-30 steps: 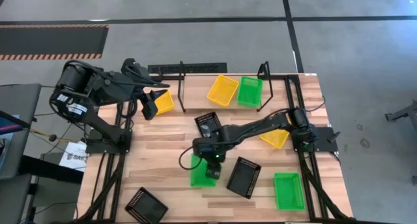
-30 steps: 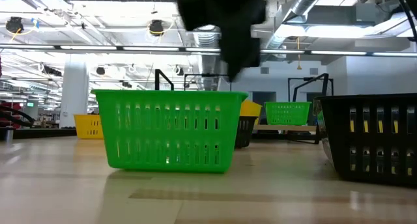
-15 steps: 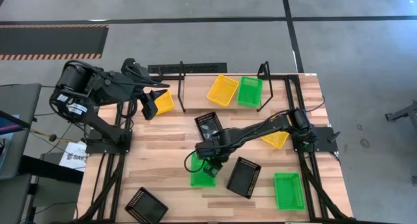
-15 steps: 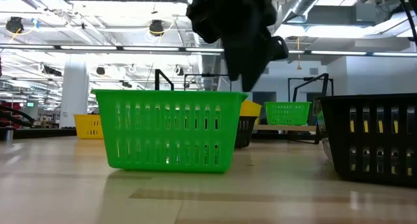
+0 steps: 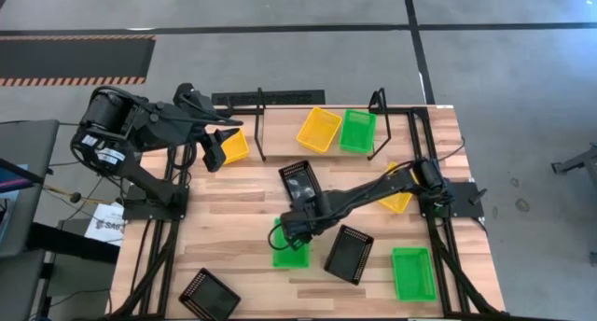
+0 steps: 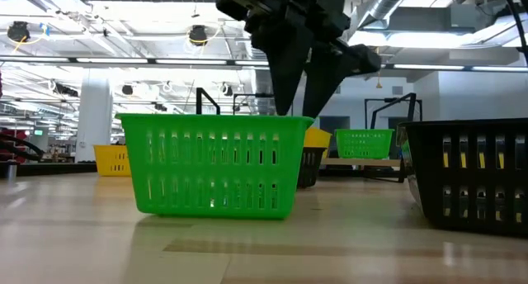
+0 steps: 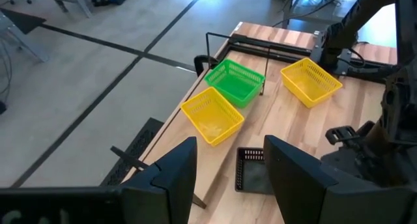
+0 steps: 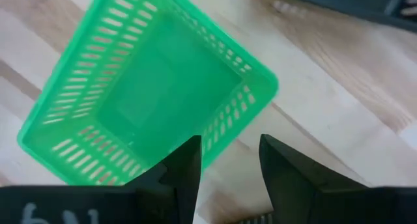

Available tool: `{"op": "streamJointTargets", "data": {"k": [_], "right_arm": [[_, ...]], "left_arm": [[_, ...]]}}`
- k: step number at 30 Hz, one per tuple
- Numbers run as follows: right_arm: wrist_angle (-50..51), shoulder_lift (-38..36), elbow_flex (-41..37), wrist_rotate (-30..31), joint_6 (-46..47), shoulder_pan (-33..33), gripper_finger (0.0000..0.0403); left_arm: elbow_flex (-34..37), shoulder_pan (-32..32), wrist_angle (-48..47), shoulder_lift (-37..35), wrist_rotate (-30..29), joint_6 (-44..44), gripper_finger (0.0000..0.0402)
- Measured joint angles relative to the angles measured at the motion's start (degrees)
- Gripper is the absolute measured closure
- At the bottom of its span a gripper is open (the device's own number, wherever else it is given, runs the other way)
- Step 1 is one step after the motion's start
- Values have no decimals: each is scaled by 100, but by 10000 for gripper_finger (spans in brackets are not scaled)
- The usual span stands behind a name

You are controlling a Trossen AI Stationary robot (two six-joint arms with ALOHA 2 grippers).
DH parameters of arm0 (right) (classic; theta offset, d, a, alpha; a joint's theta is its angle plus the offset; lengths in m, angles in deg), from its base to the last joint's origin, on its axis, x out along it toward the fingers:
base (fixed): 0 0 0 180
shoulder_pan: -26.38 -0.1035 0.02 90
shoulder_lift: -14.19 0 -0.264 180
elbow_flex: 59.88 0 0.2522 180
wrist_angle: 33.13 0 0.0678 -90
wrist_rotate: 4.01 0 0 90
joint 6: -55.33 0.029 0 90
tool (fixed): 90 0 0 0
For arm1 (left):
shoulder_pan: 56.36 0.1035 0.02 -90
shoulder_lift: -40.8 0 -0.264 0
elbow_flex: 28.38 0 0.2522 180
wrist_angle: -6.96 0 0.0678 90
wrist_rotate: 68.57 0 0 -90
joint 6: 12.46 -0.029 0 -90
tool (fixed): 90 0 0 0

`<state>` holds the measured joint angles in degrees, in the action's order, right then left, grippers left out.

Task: Stack baskets on shelf by color
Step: Stack the left green bin on top of the green bin on the shelf

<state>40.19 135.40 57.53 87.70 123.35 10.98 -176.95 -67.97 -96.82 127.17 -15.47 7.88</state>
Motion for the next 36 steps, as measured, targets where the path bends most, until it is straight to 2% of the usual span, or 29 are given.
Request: {"op": "streamJointTargets", "data": {"k": [4, 12, 28, 33, 36], "right_arm": [[-75, 0, 0, 20, 311, -85, 225], [-177, 0, 2, 506, 766, -175, 221], [-1105, 0, -843, 274, 870, -224, 222], [-1266, 0, -841, 276, 710, -129, 237], [-1248, 0, -841, 234, 534, -53, 269]], "left_arm": [[0, 2, 0, 0, 1, -2, 235], [1, 2, 0, 0, 6, -24, 235], [1, 1, 0, 0, 10, -90, 235], [0, 1, 0, 0, 10, -92, 235], [0, 0, 0, 0, 10, -91, 235]]}}
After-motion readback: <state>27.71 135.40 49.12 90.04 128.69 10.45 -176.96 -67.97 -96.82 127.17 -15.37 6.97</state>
